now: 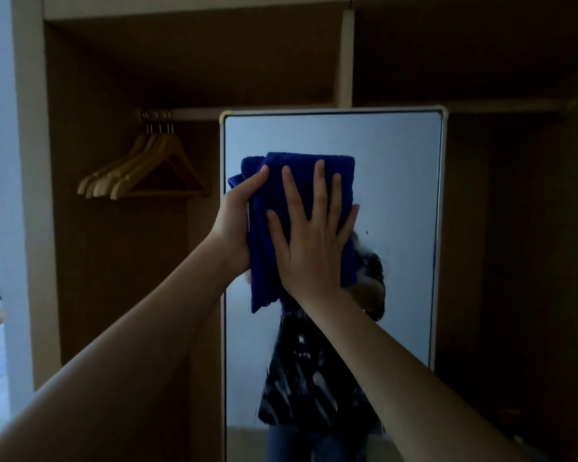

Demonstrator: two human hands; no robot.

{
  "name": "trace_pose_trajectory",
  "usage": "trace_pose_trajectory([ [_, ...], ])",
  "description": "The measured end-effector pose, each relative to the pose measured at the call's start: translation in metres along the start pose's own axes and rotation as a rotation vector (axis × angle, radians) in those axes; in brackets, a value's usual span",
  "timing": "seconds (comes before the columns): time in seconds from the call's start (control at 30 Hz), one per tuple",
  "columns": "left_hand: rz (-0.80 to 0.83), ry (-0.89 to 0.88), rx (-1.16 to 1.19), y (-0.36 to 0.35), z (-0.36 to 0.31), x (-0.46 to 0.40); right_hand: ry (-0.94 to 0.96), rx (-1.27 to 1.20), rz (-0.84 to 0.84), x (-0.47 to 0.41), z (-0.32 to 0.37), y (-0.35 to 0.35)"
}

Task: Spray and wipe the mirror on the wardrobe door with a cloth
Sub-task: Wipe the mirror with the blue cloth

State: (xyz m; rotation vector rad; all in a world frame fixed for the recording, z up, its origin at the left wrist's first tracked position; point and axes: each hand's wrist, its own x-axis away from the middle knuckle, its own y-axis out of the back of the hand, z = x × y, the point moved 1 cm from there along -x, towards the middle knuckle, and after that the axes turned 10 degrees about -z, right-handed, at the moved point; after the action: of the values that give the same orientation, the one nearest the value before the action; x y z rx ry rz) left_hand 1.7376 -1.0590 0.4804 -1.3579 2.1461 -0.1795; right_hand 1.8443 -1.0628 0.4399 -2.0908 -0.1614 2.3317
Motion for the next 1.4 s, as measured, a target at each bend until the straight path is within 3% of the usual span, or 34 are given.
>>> trace_pose_trajectory([
  [0.23, 0.045, -0.124, -0.040, -0.002, -0.049, -0.033, 0.023, 0.051, -0.098, -0.053, 0.024, -0.030],
  [0.3, -0.033, -0.236, -0.061, -0.003, -0.059, -0.045, 0.021, 0.078, -0.113, -0.064, 0.030, -0.040],
  [0.37, -0.196, -0.469, -0.125, -0.002, -0.063, -0.059, 0.018, 0.122, -0.092, -0.072, 0.031, -0.053],
  [0.47, -0.391, -0.839, -0.462, 0.003, -0.053, -0.079, 0.052, 0.263, -0.014, -0.070, 0.027, -0.070],
  [0.57, -0.521, -1.025, -0.905, 0.022, -0.032, -0.098, 0.108, 0.369, 0.021, -0.064, 0.025, -0.079],
  [0.77, -0.347, -1.286, -1.112, 0.058, -0.003, -0.105, 0.120, 0.448, 0.052, -0.064, 0.021, -0.086],
  [0.97, -0.345, -1.101, -1.075, 0.085, 0.029, -0.112, 0.177, 0.455, 0.047, -0.064, 0.014, -0.090],
  [1.2, -0.147, -0.997, -0.908, 0.075, 0.046, -0.114, 0.213, 0.485, 0.014, -0.064, 0.009, -0.087],
  [1.4, -0.181, -0.947, -0.875, 0.067, 0.042, -0.101, 0.219, 0.483, 0.003, -0.064, 0.007, -0.085],
])
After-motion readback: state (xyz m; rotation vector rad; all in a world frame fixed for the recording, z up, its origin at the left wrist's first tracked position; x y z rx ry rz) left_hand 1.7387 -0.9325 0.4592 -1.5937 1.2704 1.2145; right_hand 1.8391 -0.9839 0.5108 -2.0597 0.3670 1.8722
